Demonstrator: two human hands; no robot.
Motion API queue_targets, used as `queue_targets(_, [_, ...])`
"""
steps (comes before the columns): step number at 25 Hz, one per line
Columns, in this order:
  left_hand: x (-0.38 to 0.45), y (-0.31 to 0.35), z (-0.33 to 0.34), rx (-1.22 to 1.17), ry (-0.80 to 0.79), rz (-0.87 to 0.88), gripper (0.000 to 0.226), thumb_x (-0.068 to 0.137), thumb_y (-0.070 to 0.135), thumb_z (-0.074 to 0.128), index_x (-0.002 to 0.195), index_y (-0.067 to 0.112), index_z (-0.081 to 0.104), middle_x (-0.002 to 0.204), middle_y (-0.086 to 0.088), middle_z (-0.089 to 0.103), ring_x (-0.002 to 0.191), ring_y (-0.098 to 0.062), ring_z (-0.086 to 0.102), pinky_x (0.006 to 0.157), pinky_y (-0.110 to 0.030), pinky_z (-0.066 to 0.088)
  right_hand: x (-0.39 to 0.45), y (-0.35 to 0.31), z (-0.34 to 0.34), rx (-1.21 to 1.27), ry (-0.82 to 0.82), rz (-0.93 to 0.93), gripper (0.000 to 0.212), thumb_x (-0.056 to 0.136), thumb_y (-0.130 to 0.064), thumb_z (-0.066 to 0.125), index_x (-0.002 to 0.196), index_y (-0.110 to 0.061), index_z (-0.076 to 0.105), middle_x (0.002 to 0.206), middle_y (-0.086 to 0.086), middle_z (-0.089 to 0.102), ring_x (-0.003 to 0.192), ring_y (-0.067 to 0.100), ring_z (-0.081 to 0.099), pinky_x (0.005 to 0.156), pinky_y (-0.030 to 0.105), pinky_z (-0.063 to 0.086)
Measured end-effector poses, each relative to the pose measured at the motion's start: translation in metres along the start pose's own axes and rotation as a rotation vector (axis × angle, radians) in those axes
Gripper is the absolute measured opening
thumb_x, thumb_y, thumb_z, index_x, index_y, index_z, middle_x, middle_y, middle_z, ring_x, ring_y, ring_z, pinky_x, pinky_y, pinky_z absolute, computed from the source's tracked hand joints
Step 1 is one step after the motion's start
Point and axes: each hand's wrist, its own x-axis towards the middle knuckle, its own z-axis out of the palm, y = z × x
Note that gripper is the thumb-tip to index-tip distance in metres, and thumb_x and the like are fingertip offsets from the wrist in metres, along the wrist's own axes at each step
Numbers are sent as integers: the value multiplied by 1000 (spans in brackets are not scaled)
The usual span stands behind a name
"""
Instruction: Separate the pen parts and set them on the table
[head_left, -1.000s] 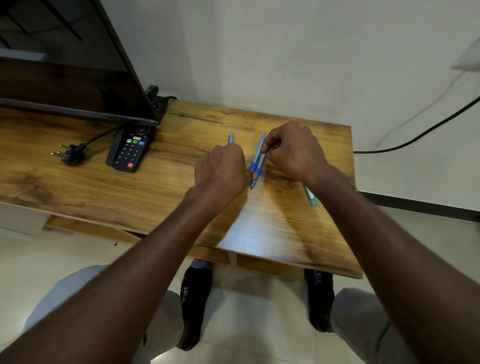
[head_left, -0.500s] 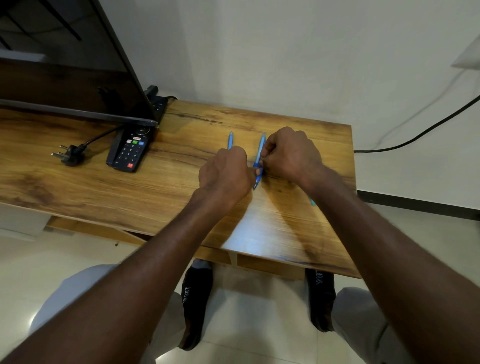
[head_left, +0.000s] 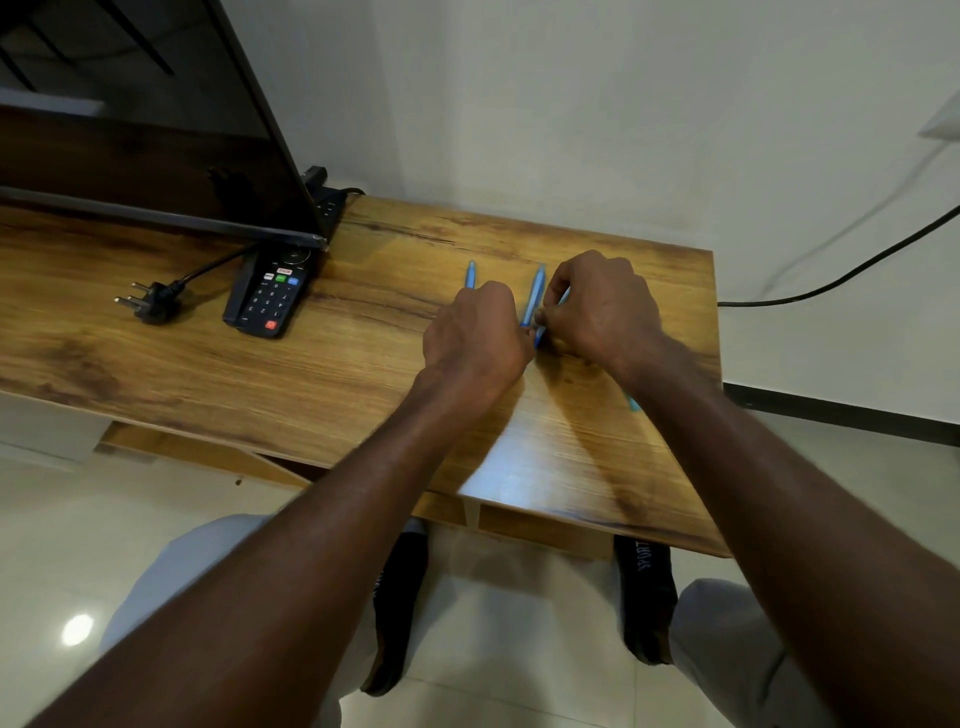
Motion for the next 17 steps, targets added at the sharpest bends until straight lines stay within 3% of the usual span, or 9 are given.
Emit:
queue_targets(4, [1, 1, -1, -14, -23, -14, 23, 94, 39, 76, 92, 18, 66, 85, -3, 66, 78, -19, 65, 54, -31, 39, 4, -2, 0, 18, -16, 36, 13, 86, -24, 81, 97, -18, 76, 96, 3, 73, 84, 23, 70, 74, 44, 64])
queue_targets(9, [2, 0, -2, -32, -30, -38, 24, 93, 39, 77, 89, 17, 67, 87, -4, 68, 78, -20, 66, 56, -32, 44, 0, -1, -3, -12, -9, 25, 25, 90, -40, 81, 99, -18, 73, 97, 3, 69, 87, 23, 67, 66, 36, 54])
queue_targets(14, [-1, 4, -8, -4, -15, -93, 37, 89, 38, 81, 74, 22, 52, 81, -1, 62, 79, -19, 65, 57, -32, 46, -2, -3, 0, -66, 3, 4, 18, 85, -27, 79, 99, -17, 71, 100, 6, 70, 89, 28, 68, 68, 39, 57])
queue_targets(17, [2, -1, -10, -52, -50, -90, 28, 88, 36, 82, 79, 17, 63, 85, -4, 70, 80, -21, 69, 62, -35, 55, 0, -4, 3, -59, 8, 12, 19, 83, -28, 79, 97, -18, 71, 101, 7, 70, 90, 29, 69, 73, 44, 61])
